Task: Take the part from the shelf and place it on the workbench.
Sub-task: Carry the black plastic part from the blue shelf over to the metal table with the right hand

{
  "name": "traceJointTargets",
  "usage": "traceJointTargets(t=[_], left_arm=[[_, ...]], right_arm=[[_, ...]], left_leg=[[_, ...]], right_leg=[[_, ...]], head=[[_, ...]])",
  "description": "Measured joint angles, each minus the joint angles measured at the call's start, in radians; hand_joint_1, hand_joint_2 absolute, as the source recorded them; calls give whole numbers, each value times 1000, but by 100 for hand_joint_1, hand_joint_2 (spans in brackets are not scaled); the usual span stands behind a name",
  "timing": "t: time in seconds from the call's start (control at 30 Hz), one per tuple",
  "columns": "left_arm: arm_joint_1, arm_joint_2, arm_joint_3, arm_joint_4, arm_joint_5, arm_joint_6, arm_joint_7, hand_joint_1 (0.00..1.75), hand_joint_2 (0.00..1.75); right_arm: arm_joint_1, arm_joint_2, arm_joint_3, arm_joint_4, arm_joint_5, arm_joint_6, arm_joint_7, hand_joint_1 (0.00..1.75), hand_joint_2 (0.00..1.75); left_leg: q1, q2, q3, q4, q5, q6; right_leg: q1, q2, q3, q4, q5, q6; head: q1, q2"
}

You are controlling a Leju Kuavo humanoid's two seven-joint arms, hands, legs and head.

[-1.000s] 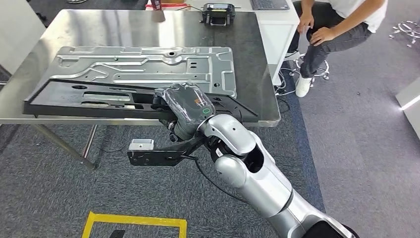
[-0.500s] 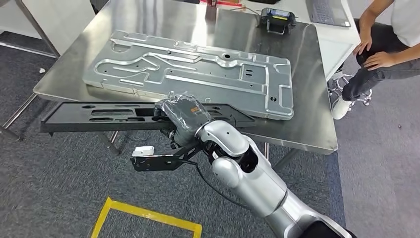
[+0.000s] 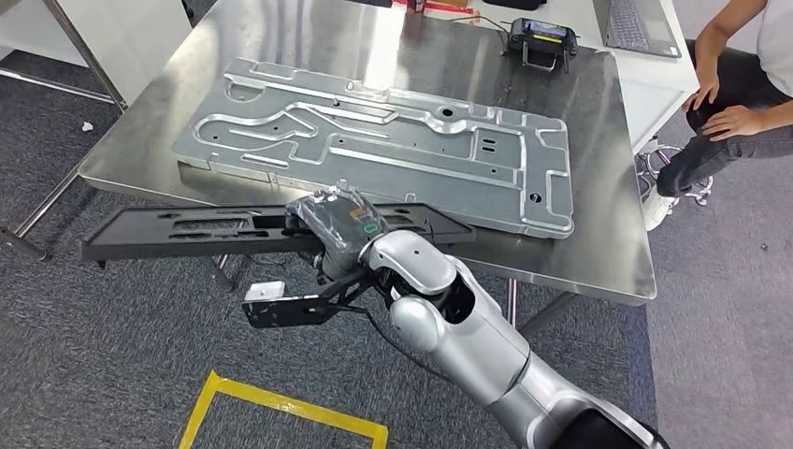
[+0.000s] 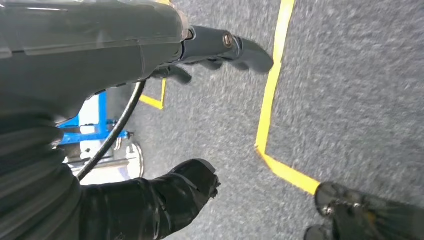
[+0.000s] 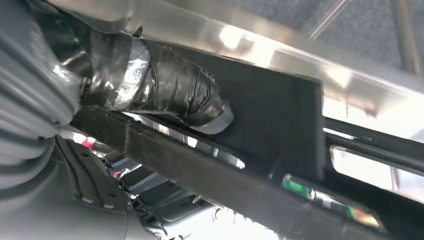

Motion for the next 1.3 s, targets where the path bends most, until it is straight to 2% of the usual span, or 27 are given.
traceJointTargets(t=[0.07, 0.17, 0.37, 0.6, 0.77, 0.83, 0.87, 0.9, 1.0, 1.03, 1.07, 1.1, 1.3], left_arm=[[29, 0, 6, 6, -3, 0, -3, 0, 175], [75, -3, 19, 14, -8, 0, -4, 0, 175], [91, -8, 28, 20, -9, 1, -5, 0, 175], [56, -5, 29, 19, -10, 2, -8, 0, 175], [9, -1, 29, 19, -11, 4, -9, 0, 175], [-10, 1, 29, 19, -12, 4, -10, 0, 175], [-18, 1, 29, 19, -12, 4, -10, 0, 175], [-25, 2, 29, 19, -11, 4, -10, 0, 175], [-39, 2, 29, 18, -12, 4, -10, 0, 175], [-43, 2, 29, 17, -12, 4, -10, 0, 175], [-45, 2, 29, 17, -12, 4, -10, 0, 175], [-47, 3, 29, 17, -12, 4, -10, 0, 175], [-49, 3, 29, 17, -12, 4, -10, 0, 175]], right_arm=[[50, -17, 2, 24, 2, -4, 0, 175, 175], [115, -46, 9, 62, 7, -5, 5, 175, 175], [124, -55, 14, 75, 10, -6, 7, 175, 175], [63, -34, 14, 42, 11, -7, 7, 175, 175], [2, -6, 12, 0, 14, -7, 7, 175, 175], [-21, 7, 12, -17, 14, -7, 7, 175, 175], [-30, 11, 11, -23, 14, -7, 7, 175, 175], [-36, 16, 11, -29, 14, -7, 7, 175, 175], [-48, 24, 11, -40, 14, -7, 7, 175, 175], [-49, 25, 11, -41, 14, -7, 7, 175, 175], [-50, 26, 11, -42, 14, -7, 7, 175, 175], [-50, 26, 11, -42, 14, -7, 7, 175, 175], [-51, 28, 11, -48, 14, -7, 7, 175, 175]], left_leg=[[2, -1, 13, -13, 5, -1], [2, -2, 37, -34, 11, -3], [1, -2, 55, -48, 18, -7], [-6, -3, 58, -40, 19, -6], [-16, -1, 47, -21, 18, -5], [-23, 0, 41, -15, 18, -3], [-28, 1, 38, -12, 18, -1], [-32, 2, 35, -9, 19, 2], [-44, 6, 22, 2, 22, 7], [-47, 7, 19, 4, 22, 8], [-48, 7, 18, 6, 22, 9], [-48, 7, 17, 6, 22, 10], [-48, 7, 17, 8, 23, 10]], right_leg=[[0, 1, 19, -22, -1, -2], [0, 4, 51, -59, -3, 2], [-2, 9, 82, -85, -7, 9], [-6, 9, 83, -73, -10, 10], [-11, 5, 66, -48, -11, 7], [-11, -2, 60, -44, -20, -6], [-11, -6, 60, -45, -28, -19], [-12, -9, 60, -47, -37, -35], [-16, -13, 59, -51, -64, -97], [-18, -14, 57, -49, -68, -110], [-19, -14, 55, -47, -68, -116], [-20, -14, 54, -45, -68, -118], [-21, -14, 52, -42, -68, -118]], head=[[1, 0], [1, 0], [1, 0], [1, 0], [1, 0], [1, 0], [1, 0], [1, 0], [1, 0], [1, 0], [1, 0], [1, 0], [1, 0]])
